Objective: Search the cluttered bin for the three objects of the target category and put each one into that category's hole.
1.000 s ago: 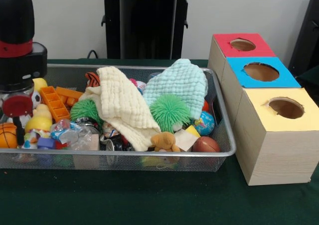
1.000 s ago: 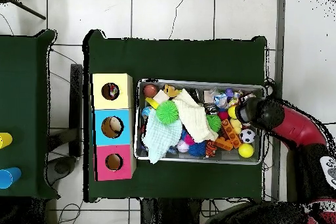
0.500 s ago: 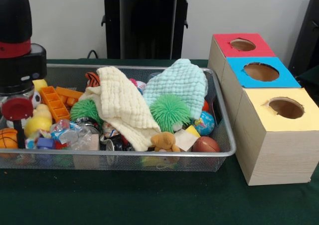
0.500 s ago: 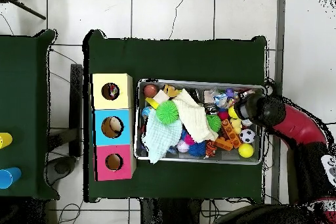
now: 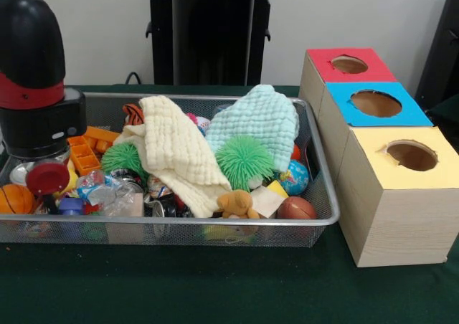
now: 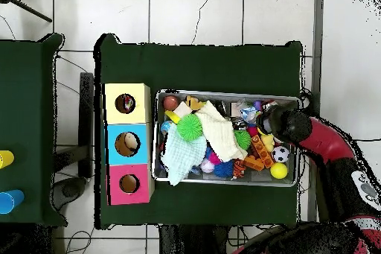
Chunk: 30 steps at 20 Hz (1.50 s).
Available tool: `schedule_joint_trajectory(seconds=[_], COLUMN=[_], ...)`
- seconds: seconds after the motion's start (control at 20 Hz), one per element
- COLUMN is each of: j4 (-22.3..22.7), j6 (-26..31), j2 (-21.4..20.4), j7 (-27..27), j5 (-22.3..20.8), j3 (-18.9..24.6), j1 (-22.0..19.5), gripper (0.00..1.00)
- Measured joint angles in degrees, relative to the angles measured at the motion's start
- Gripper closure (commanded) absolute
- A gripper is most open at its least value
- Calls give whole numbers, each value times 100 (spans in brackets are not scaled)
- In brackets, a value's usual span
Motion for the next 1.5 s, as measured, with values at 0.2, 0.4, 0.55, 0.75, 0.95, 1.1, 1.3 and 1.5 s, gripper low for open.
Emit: schedule_joint_trajectory(seconds=[0.2,0.4,0.55,0.75,0.95,1.1,1.3,1.5], j4=[0,-13,-167,-334,-531,-682,-655,-588], j6=[1,1,1,41,257,437,673,1196], j2=[13,48,148,225,253,266,98,-320], j7=[0,0,0,0,0,0,0,0], j5=[-2,0,-15,-89,-235,-360,-408,-404], j3=[54,127,132,98,-20,-122,-134,-132], j1=[-47,-143,-128,-51,116,260,317,339], gripper=[0,0,100,100,100,100,100,100])
